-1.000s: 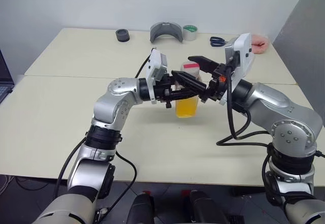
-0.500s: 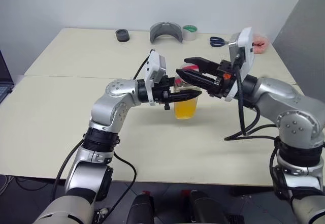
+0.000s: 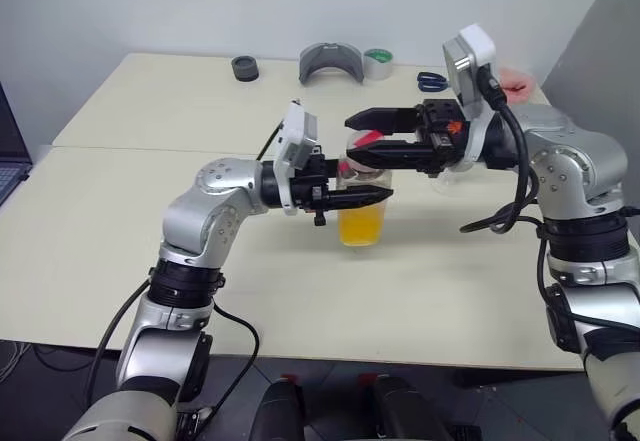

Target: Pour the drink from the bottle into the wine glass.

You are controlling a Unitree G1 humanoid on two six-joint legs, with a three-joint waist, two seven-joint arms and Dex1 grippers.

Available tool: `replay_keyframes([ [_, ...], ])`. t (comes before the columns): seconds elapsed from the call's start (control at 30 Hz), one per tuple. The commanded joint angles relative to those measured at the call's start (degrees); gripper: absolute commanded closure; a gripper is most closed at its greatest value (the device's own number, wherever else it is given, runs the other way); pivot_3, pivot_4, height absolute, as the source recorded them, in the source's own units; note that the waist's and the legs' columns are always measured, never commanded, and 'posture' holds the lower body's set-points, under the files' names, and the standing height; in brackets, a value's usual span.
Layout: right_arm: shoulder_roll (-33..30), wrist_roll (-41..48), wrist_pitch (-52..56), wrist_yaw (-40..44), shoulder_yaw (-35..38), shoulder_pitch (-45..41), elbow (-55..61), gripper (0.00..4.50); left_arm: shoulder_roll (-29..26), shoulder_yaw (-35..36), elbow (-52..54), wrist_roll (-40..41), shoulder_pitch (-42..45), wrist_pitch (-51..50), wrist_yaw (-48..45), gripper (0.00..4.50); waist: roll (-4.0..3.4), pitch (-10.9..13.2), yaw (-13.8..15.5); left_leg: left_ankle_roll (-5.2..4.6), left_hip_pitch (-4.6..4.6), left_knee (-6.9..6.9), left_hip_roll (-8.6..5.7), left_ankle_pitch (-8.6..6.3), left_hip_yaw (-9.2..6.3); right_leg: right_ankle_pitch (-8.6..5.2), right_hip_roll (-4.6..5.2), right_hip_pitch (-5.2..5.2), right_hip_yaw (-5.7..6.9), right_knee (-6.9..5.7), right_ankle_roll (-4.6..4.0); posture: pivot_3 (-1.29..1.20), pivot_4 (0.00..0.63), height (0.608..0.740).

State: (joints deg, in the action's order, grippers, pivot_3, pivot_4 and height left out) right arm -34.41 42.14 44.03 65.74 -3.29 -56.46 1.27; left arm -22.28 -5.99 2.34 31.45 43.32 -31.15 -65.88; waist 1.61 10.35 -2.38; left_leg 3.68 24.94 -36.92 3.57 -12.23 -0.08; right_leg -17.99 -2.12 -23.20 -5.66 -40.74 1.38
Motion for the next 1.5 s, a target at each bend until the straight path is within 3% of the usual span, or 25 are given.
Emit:
replay_keyframes([
  [0.03, -5.39, 2.13, 3.66, -3.33, 6.86, 2.26, 6.12, 0.32, 0.03, 0.94, 1.0, 0.7, 1.51, 0.82, 0.37, 2.73, 0.0, 0.0, 0.42, 0.0, 0.0, 0.02, 0.0, 0.0, 0.0, 0.0, 0.0, 0.0, 0.01, 0.03, 0.0, 0.0, 0.15, 0.74],
  [0.07, -6.19, 2.57, 4.73, -5.04, 8.06, 3.21, 7.87, 0.02, 0.18, 1.02, 0.55, 0.66, 1.71, 1.12, 0.52, 2.73, 0.0, 0.0, 0.49, 0.0, 0.0, 0.01, 0.0, 0.0, 0.0, 0.0, 0.0, 0.0, 0.0, 0.04, 0.0, 0.0, 0.15, 0.74],
  [0.2, -6.64, 7.71, 11.15, -14.09, 13.57, 8.16, 17.3, 0.02, 0.76, 0.89, -1.32, 0.3, 2.48, 2.4, 0.3, 2.73, -0.01, 0.01, 0.24, 0.0, -0.02, 0.03, 0.04, 0.0, 0.0, 0.0, -0.06, -0.01, -0.03, 0.01, 0.0, 0.0, 0.15, 0.74],
  [0.33, -2.07, 14.29, 16.22, -28.07, 16.43, 13.92, 29.05, 0.02, 1.47, 0.43, -3.12, -0.23, 3.29, 3.93, -0.23, 2.73, -0.01, 0.01, -0.05, 0.0, -0.03, 0.04, 0.07, 0.0, -0.02, -0.01, -0.11, 0.0, -0.05, -0.02, 0.01, 0.0, 0.15, 0.74],
  [0.5, 4.78, 12.43, 15.09, -41.49, 14.52, 14.99, 33.64, 0.02, 1.58, 0.4, -4.43, -0.92, 4.03, 5.36, -0.55, 2.73, -0.01, 0.0, -0.26, 0.0, -0.03, 0.0, 0.05, 0.0, -0.01, -0.02, -0.11, 0.0, -0.07, -0.08, 0.03, 0.0, 0.15, 0.74],
  [0.7, 9.73, 10.43, 12.57, -47.63, 11.98, 14.3, 33.47, 0.02, 1.75, 0.01, -5.0, -1.26, 4.73, 5.72, -0.97, 2.73, -0.01, 0.0, -0.37, 0.0, -0.02, 0.02, 0.05, 0.0, -0.01, -0.01, -0.1, -0.01, -0.06, -0.07, 0.02, 0.0, 0.15, 0.74],
  [1.0, 9.33, 12.7, 12.8, -47.61, 11.21, 15.61, 34.28, 0.02, 2.15, 0.11, -5.75, -2.15, 5.61, 6.23, -1.0, 2.73, -0.01, 0.01, -0.43, 0.0, -0.02, 0.02, 0.05, 0.0, -0.02, -0.01, -0.1, -0.01, -0.05, -0.05, 0.02, 0.0, 0.15, 0.74],
  [1.1, 9.45, 12.74, 12.52, -47.71, 11.45, 15.89, 33.56, 0.59, 2.27, 0.27, -5.69, -2.57, 5.34, 6.67, -0.34, 2.73, -0.01, 0.01, -0.45, 0.0, -0.02, 0.02, 0.05, 0.0, -0.02, -0.01, -0.1, -0.01, -0.06, -0.04, 0.02, 0.0, 0.15, 0.74],
  [1.3, 8.86, 11.81, 11.9, -46.58, 11.03, 15.97, 32.82, 2.65, 2.31, 0.58, -5.27, -2.35, 5.29, 6.26, 0.4, 2.73, -0.01, 0.01, -0.47, 0.0, -0.02, 0.02, 0.04, 0.0, -0.01, -0.01, -0.1, -0.01, -0.06, -0.05, 0.02, 0.0, 0.15, 0.74],
  [1.5, 8.19, 10.32, 9.94, -44.43, 10.84, 14.32, 30.39, 2.66, 2.15, 0.76, -5.06, -2.13, 5.37, 6.03, 0.76, 2.73, -0.01, 0.01, -0.49, 0.0, -0.02, 0.02, 0.04, 0.0, -0.01, -0.01, -0.1, -0.01, -0.06, -0.05, 0.02, 0.0, 0.15, 0.74],
])
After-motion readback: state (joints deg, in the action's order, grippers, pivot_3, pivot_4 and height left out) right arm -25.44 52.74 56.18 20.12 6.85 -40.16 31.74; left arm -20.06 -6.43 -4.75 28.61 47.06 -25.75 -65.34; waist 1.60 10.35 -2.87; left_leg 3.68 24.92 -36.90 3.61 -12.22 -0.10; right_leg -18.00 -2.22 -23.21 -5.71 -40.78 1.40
